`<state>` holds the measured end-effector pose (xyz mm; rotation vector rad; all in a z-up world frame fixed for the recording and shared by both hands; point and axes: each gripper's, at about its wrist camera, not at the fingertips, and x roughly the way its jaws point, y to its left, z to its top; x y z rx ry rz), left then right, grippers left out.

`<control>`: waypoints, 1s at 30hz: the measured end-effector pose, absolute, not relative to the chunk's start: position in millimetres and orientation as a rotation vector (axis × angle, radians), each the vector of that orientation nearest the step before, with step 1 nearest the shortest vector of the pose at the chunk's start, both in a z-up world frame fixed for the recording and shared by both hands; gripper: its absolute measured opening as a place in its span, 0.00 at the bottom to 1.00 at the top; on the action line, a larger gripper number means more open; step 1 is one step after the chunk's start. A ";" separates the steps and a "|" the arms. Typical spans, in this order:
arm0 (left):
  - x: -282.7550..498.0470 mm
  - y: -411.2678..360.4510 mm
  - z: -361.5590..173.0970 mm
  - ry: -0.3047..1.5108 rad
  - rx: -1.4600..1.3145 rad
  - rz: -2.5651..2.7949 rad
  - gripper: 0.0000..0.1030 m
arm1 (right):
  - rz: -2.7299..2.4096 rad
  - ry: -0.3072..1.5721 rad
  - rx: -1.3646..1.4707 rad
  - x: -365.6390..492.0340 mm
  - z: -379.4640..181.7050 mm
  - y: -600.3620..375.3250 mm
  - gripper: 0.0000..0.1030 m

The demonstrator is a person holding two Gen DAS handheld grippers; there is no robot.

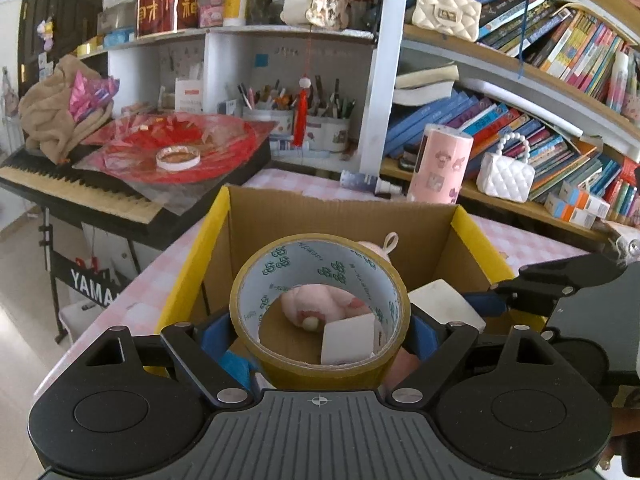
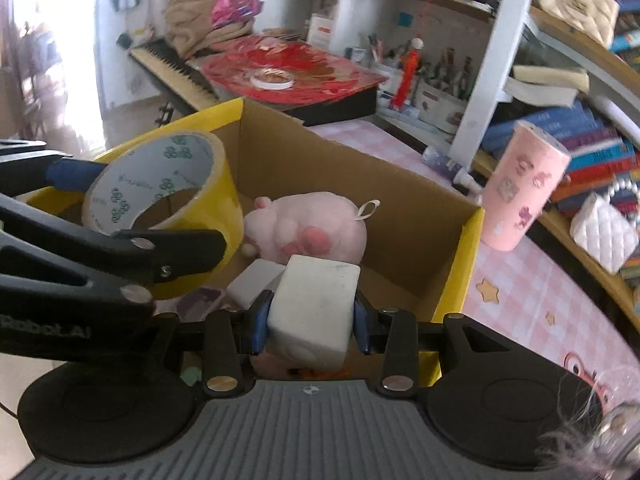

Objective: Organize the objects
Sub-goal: 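Open left gripper releasing the tape while right releases the eraser into box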

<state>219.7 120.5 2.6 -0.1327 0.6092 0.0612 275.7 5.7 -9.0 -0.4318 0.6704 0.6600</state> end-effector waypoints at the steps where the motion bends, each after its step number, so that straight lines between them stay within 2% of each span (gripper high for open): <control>1: 220.3 122.0 1.2 0.614 -0.145 0.063 0.85 | 0.665 0.668 -0.443 275.7 -9.3 5.9 0.37; 18: 221.7 128.2 -2.2 0.625 -0.161 0.079 0.86 | 0.715 0.732 -0.480 286.4 -11.3 13.7 0.37; 21: 220.8 128.7 -1.0 0.629 -0.161 0.078 0.87 | 0.704 0.708 -0.473 284.8 -11.1 11.8 0.40; 26: 208.1 126.8 9.5 0.571 -0.135 0.049 0.89 | 0.668 0.671 -0.436 276.1 -3.4 5.2 0.55; 30: 194.0 121.2 25.2 0.518 -0.097 0.020 0.90 | 0.642 0.619 -0.411 259.0 8.6 -0.8 0.55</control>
